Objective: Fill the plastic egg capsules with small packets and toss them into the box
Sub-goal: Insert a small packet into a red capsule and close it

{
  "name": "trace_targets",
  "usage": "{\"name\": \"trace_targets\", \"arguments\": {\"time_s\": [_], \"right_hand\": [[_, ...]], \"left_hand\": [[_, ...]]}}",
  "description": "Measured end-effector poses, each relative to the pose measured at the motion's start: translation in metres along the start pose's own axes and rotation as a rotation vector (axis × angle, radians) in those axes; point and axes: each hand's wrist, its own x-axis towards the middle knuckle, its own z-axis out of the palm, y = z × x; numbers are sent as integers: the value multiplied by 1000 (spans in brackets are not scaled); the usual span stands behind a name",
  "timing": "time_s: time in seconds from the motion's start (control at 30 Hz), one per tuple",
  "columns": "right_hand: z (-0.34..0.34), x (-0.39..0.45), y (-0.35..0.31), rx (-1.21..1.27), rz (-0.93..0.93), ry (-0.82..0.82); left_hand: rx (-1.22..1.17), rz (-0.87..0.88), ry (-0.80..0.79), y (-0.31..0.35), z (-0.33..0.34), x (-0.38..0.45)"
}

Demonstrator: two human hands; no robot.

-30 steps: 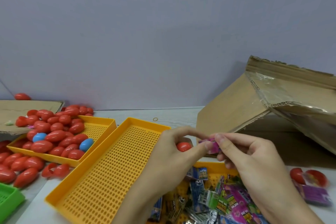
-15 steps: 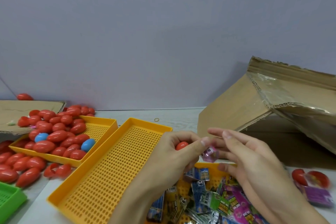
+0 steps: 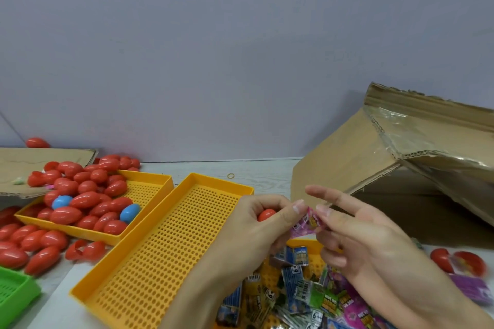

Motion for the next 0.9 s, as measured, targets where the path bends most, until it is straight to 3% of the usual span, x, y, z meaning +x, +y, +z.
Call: {"name": "trace_targets", "arguments": {"time_s": [0.43, 0.7, 0.9], "right_hand": [[-2, -3, -2, -145, -114, 7], [-2, -1, 3, -222, -102, 175], [-4, 1, 5, -315, -135, 195]], "left_hand": [[33, -2, -12, -5, 0, 2], [0, -11, 166, -8, -2, 3], [100, 20, 145, -9, -1, 3]]}}
